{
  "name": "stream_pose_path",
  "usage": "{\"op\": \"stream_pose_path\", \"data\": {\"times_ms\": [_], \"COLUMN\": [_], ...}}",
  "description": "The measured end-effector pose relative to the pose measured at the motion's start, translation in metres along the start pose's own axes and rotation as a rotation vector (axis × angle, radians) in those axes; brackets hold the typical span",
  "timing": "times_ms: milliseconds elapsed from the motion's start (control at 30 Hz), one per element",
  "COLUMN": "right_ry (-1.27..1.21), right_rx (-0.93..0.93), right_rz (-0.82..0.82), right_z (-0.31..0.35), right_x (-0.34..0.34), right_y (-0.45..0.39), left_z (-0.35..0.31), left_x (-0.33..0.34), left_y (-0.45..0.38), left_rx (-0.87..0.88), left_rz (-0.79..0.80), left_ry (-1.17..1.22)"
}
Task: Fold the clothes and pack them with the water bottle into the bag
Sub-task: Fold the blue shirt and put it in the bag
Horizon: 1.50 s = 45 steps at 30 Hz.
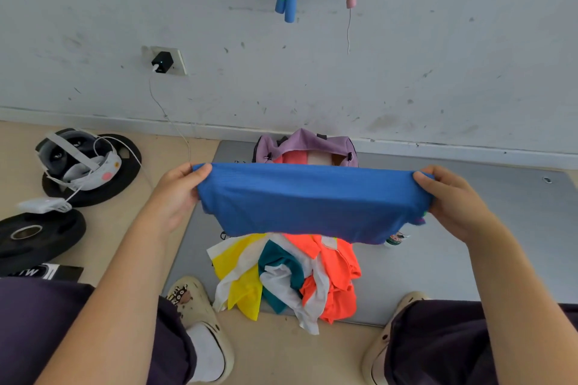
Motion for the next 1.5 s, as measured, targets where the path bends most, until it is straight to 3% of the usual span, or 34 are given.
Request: {"op": "stream_pose_path", "data": {"times_ms": [167, 367, 667, 800, 933, 1067, 1300, 1500], "right_ry": [-0.028, 0.396, -0.01, -0.002, 0.064, 0.073, 0.047, -0.076], "right_rx": [-0.007, -0.129, -0.138, 0.121, 0.497, 0.755, 1.082, 1.11], "right_rz": [-0.07, -0.161, -0.284, -0.318, -0.151, -0.048, 0.074, 0.097], "right_z": [0.007, 0.008, 0.015, -0.058, -0.164, -0.225, -0.284, -0.31], "right_x": [-0.003, -0.009, 0.01, 0.021, 0.035, 0.039, 0.044, 0.059], "right_y": [-0.005, -0.023, -0.013, 0.011, 0.047, 0.074, 0.081, 0.075], "left_z": [-0.02, -0.025, -0.015, 0.056, 0.163, 0.237, 0.282, 0.305], "left_x": [-0.007, 0.005, 0.014, 0.011, -0.004, -0.012, -0.015, -0.005], "left_y": [0.004, -0.007, -0.006, -0.013, -0.017, -0.022, -0.029, -0.048], "left_rx": [0.053, 0.151, 0.178, -0.02, -0.35, -0.632, -0.897, -0.948], "left_rz": [-0.147, -0.332, -0.244, -0.442, -0.567, -0.398, -0.148, -0.063], "left_ry": [-0.016, -0.325, 0.217, 0.241, -0.011, -0.045, -0.197, -0.135]}}
Point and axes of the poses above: each hand's wrist, its own y-axis away from the middle knuckle, its own x-axis out of the palm, z = x × y, the point moved 5 cm from there along -y, towards the middle knuckle, and after that the axes turned 11 degrees about -x, right-handed, at the moved point
